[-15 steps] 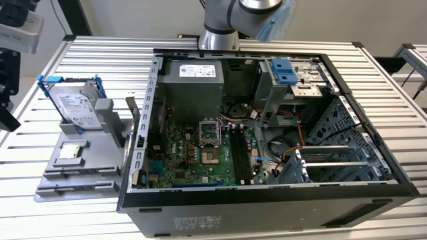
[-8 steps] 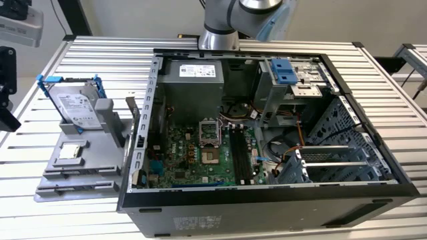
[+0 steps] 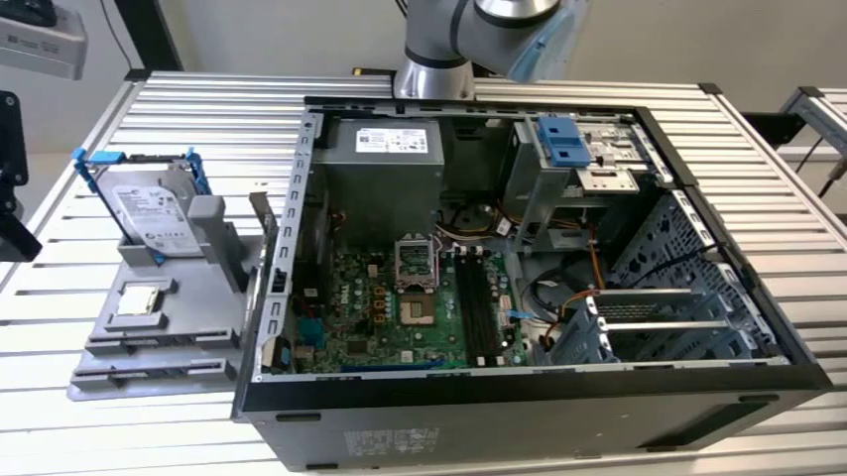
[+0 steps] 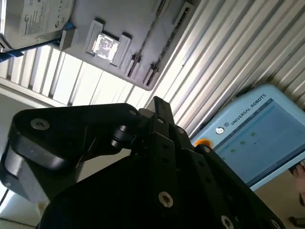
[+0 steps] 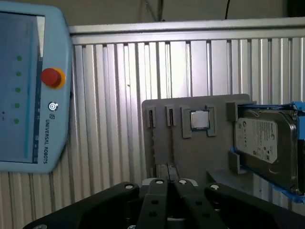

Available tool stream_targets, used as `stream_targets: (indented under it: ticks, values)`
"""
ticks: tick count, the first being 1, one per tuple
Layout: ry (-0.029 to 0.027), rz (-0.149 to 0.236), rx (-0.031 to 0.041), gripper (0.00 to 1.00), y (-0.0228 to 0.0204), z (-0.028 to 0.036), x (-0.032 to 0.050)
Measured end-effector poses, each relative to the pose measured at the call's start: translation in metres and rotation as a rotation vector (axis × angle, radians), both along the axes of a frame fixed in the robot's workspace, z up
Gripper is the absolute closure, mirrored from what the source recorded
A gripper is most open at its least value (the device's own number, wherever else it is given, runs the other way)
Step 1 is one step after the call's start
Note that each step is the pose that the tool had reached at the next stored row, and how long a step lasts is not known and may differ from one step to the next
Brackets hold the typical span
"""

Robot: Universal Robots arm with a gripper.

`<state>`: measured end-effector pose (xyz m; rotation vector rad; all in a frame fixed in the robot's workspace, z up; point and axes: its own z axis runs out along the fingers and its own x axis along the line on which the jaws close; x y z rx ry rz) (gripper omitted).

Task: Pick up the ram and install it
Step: 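Pick up the ram and move it above insertion slot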

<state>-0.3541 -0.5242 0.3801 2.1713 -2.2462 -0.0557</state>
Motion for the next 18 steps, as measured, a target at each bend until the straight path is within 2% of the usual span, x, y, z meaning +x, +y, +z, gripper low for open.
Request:
stream_targets:
  ticks: [3, 7, 8, 12, 13, 16, 18]
  values:
    - [-0.0005, 0.028, 0.0, 1.0, 0.0, 0.0, 0.0]
    - [-0.0006, 0.032, -0.0001, 1.0, 0.0, 0.0, 0.0]
    - [-0.0016, 0.032, -0.0002, 1.0, 0.0, 0.0, 0.0]
    - [-0.0143, 0.036, -0.0001, 1.0, 0.0, -0.0001, 0.0]
    - [-0.0158, 0.038, 0.0, 1.0, 0.0, -0.0003, 0.0001]
    - [-0.0162, 0.047, 0.0021, 1.0, 0.0001, -0.0007, 0.0]
    - [-0.0162, 0.073, 0.0026, 1.0, 0.0001, -0.001, 0.0]
